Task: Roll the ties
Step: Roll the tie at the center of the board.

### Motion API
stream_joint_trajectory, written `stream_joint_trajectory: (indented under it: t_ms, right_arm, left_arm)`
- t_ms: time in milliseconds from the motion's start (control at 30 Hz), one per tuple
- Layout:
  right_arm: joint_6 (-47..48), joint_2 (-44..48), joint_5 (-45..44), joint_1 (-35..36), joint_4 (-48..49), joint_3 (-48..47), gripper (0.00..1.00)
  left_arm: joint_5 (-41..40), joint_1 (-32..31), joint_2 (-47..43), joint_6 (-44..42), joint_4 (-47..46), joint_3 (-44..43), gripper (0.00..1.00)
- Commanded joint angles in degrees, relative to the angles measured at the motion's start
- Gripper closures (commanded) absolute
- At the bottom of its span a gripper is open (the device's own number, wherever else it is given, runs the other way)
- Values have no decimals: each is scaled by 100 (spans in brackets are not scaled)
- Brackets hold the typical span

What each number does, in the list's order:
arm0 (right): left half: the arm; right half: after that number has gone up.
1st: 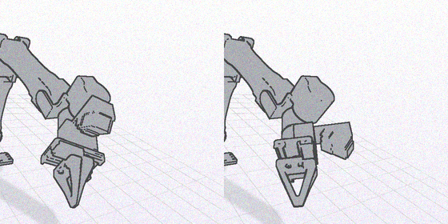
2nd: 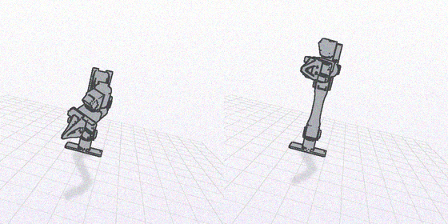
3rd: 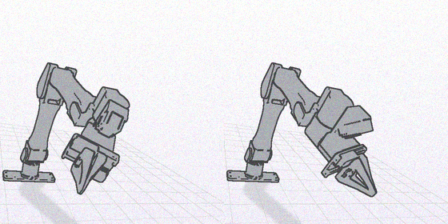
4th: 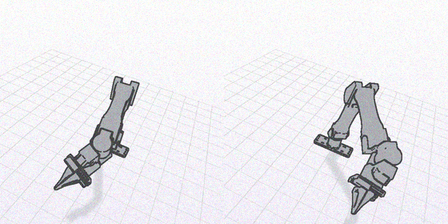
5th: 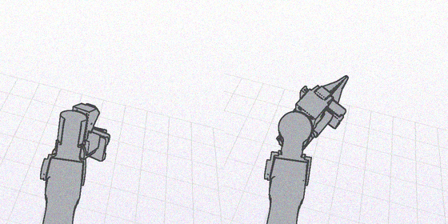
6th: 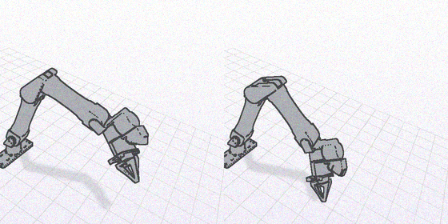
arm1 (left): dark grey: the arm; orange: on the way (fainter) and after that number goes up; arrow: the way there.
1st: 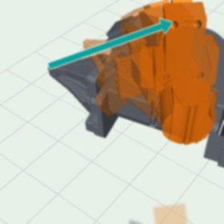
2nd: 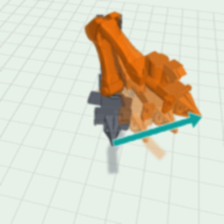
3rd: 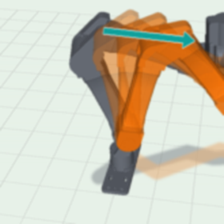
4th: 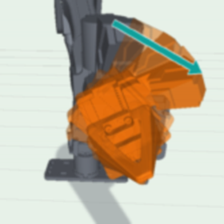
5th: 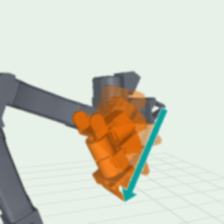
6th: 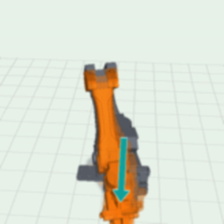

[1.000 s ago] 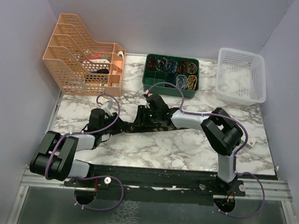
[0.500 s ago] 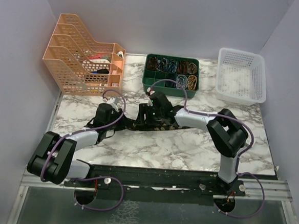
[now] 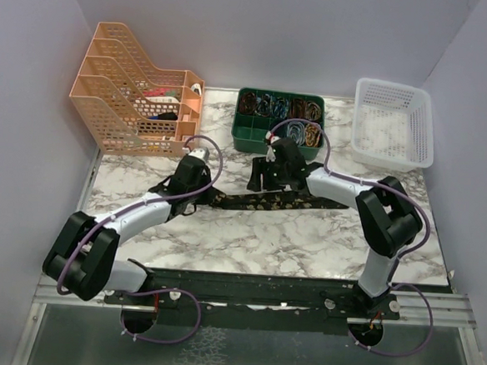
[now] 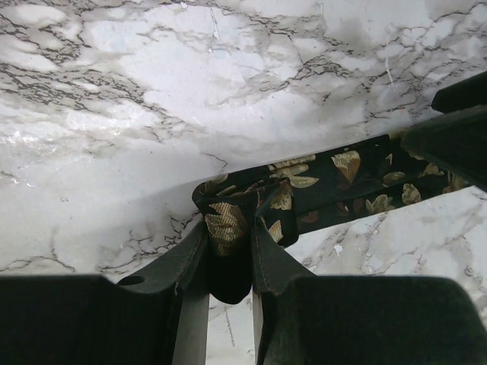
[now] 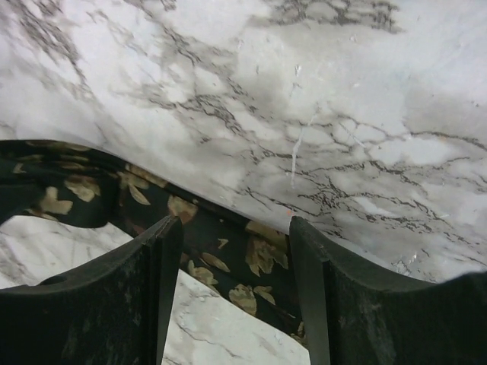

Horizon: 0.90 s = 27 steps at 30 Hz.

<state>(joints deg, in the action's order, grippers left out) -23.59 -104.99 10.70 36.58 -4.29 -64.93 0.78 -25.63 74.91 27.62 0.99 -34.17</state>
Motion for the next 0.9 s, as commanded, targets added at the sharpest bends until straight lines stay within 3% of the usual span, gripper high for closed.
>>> stream_joint_trajectory:
  t_ms: [0, 467, 867]
  right_arm:
    - [391, -279, -191, 60, -472, -39, 36]
    - [-181, 195, -187, -53, 84, 598, 36]
    - [-1196, 340, 844, -589, 1096, 1292, 37]
  left_arm:
    - [-1232, -415, 231, -162, 841, -471, 100]
    - [-3302, -1783, 1017, -217, 1762, -1546, 100]
    - [-4126, -2655, 2028, -330, 2346, -2429, 100]
